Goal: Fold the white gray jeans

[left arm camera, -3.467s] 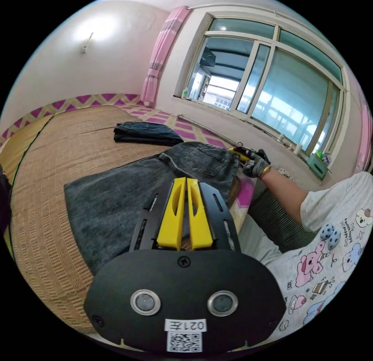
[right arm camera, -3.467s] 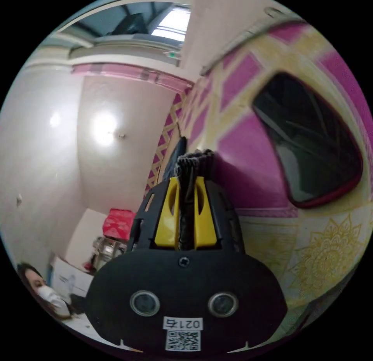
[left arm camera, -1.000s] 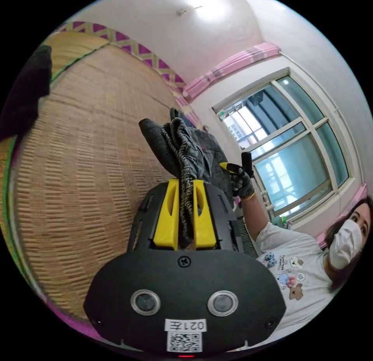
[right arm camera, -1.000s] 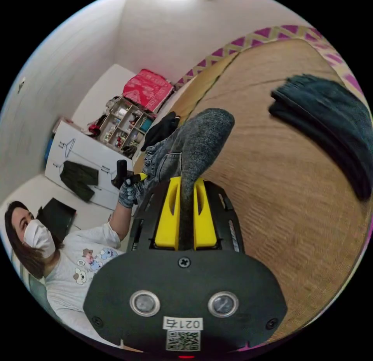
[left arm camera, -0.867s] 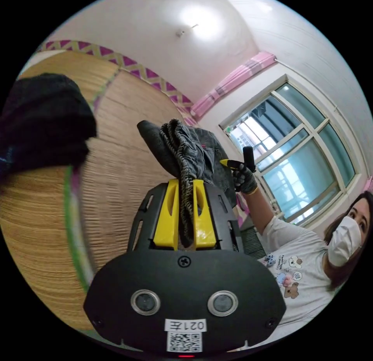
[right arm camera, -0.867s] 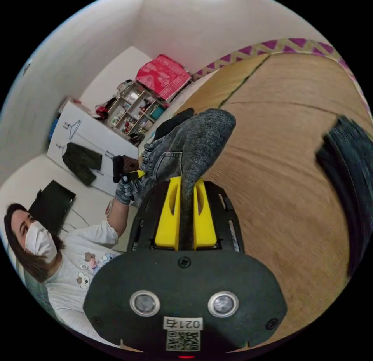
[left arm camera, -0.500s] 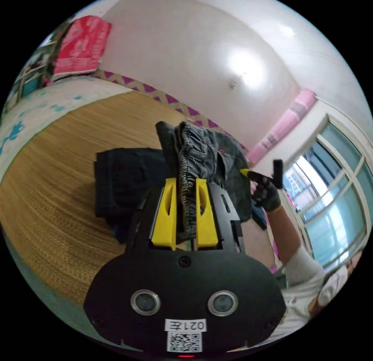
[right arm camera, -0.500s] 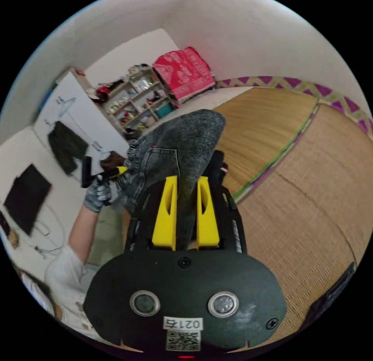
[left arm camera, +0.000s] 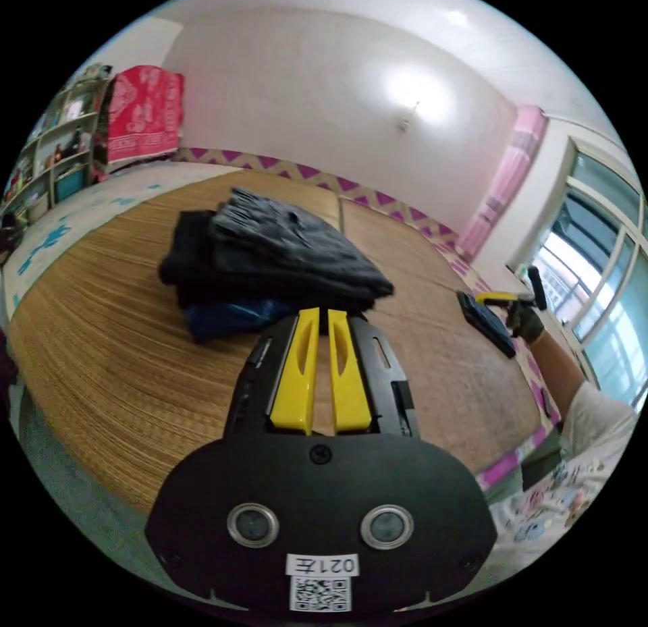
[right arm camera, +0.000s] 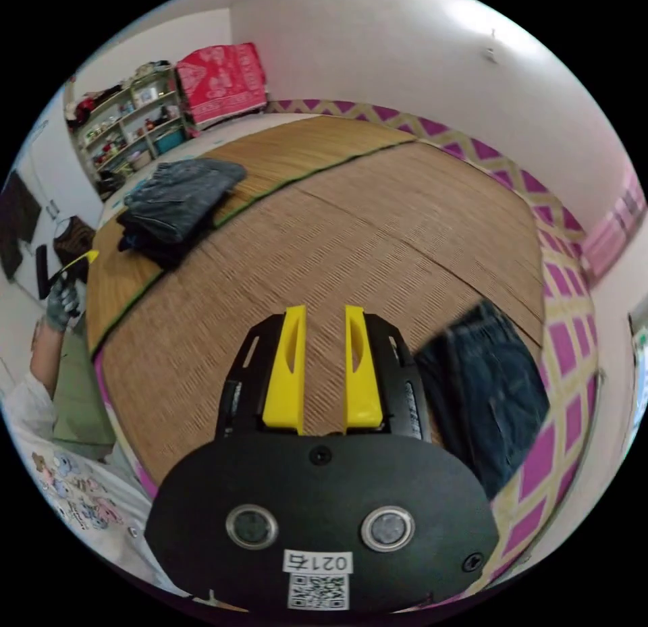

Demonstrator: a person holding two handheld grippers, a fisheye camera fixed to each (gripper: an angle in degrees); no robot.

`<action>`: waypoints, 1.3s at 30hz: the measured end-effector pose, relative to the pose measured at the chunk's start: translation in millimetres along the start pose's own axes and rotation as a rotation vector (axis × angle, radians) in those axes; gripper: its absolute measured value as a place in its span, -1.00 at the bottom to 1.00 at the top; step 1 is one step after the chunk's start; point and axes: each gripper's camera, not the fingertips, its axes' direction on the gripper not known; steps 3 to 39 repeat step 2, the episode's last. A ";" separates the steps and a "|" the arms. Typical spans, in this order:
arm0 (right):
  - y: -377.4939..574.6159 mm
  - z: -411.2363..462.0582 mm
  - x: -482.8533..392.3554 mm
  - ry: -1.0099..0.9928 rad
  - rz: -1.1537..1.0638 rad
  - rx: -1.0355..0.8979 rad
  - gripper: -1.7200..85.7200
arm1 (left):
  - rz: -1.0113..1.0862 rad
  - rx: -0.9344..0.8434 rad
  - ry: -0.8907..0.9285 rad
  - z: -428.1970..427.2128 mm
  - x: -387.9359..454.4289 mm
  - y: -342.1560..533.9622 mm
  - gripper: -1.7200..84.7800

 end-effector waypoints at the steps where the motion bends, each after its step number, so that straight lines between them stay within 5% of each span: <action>1: 24.1 -10.1 18.7 0.058 0.048 0.002 -0.75 | 0.022 -0.026 0.056 10.0 18.2 18.8 -0.98; 39: 46.3 -18.3 36.5 0.120 0.089 0.001 -0.75 | 0.034 -0.044 0.084 15.4 27.1 27.3 -0.98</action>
